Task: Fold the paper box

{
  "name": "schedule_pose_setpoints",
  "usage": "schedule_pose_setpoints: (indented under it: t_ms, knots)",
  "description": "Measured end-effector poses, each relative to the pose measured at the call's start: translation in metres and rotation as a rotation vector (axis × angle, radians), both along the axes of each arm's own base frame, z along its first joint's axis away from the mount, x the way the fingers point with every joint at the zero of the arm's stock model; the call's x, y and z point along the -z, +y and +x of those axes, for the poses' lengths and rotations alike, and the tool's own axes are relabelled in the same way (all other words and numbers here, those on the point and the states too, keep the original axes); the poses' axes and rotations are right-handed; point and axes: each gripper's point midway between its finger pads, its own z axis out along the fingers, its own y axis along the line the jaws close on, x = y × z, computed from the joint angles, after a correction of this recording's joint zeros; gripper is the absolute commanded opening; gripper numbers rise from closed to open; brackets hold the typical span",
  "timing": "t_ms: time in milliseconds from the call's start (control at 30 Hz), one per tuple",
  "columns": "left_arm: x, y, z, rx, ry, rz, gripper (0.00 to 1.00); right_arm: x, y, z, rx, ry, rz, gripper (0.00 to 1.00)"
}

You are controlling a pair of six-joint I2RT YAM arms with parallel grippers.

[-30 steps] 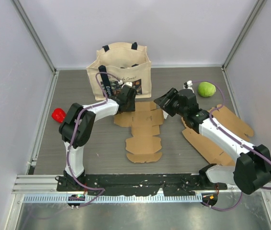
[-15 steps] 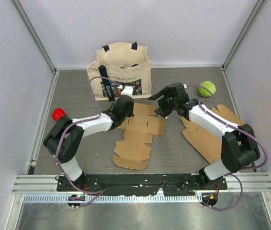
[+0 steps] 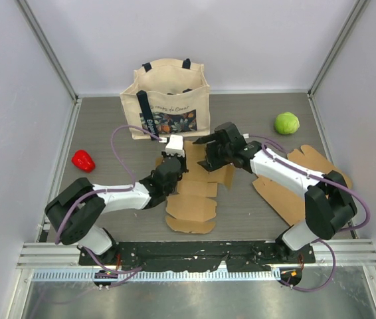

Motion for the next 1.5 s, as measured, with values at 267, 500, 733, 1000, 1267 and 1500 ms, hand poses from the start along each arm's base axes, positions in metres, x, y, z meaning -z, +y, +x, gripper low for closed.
schedule_pose_setpoints:
  t_ms: [267,500,733,1000,1267,1500]
  knots:
    - [-0.007,0.006,-0.010,-0.015,-0.112,0.009,0.00,-0.007,-0.014,0.016,0.142,0.016,-0.020,0.77]
    - [-0.031,0.001,-0.017,0.009,-0.230,0.002,0.00,-0.018,-0.005,0.030,0.160,0.010,0.002,0.77]
    - [-0.043,0.000,-0.023,0.023,-0.317,0.031,0.00,-0.002,-0.007,0.027,0.167,0.057,-0.027,0.63]
    - [-0.035,-0.002,-0.025,0.035,-0.342,0.094,0.00,0.000,-0.008,0.027,0.168,0.066,-0.028,0.45]
    - [-0.032,-0.001,-0.027,0.030,-0.345,0.107,0.15,-0.001,-0.008,0.029,0.182,0.068,-0.009,0.13]
    - [-0.020,0.005,-0.039,0.026,-0.314,0.103,0.65,0.006,-0.007,0.027,0.182,0.076,0.013,0.01]
